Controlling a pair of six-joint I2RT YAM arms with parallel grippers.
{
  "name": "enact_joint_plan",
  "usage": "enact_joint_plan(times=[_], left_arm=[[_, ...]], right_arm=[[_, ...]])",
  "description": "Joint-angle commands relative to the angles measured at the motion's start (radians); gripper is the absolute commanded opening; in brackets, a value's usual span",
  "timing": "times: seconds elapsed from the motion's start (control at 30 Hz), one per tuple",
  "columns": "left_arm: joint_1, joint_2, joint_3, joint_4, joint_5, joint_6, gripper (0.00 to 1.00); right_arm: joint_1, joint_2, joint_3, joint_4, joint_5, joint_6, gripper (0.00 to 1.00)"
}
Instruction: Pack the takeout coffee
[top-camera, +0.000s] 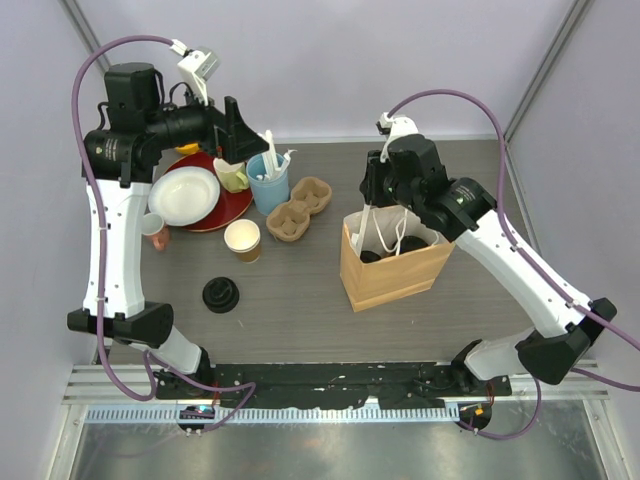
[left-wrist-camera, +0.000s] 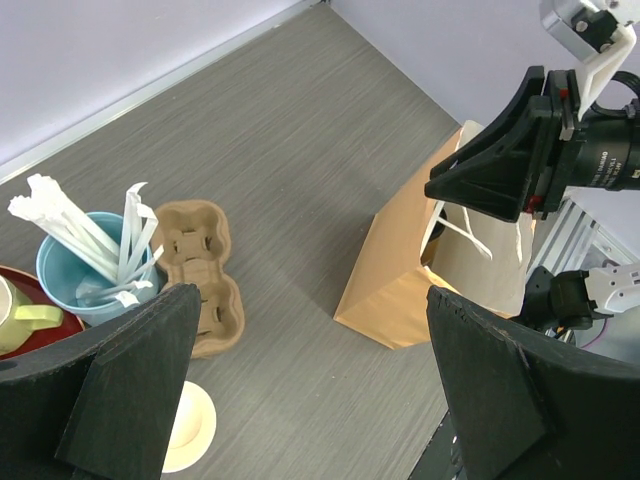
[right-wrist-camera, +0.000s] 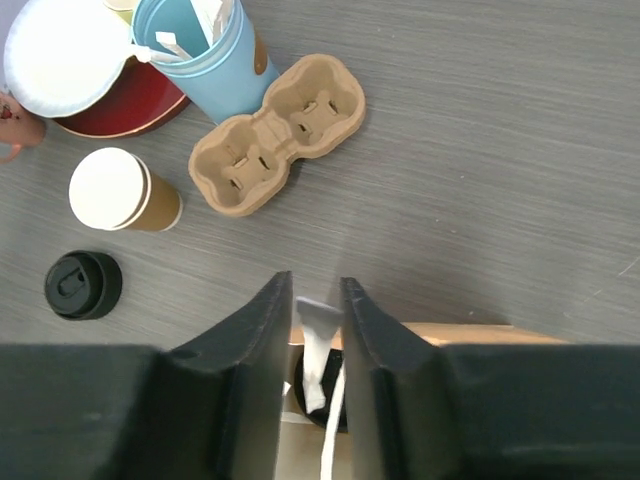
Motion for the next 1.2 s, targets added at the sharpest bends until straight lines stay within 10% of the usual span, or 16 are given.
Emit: enact_joint_plan(times=[0.0, 0.13, 0.5, 1.17], left_arm=[[0.008, -0.021, 0.0, 0.025, 0.026, 0.001, 1.0], [0.008, -0.022, 0.002, 0.022, 0.025, 0.001, 1.0], [0.011, -0.019, -0.003, 0.031, 0.038, -0.002, 1.0], [0.019, -0.019, -0.001, 0.027, 0.037, 0.007, 1.0]], right_arm=[[0.004, 0.009, 0.044, 0.045, -0.01, -0.022, 0.22], [0.004, -0.017, 0.042, 0.045, -0.039, -0.06, 0.01], [0.007, 0.058, 0.294, -0.238, -0.177, -0.387, 0.01], [0.102, -0.054, -0.145, 0.119, -0.239, -0.347, 0.02]])
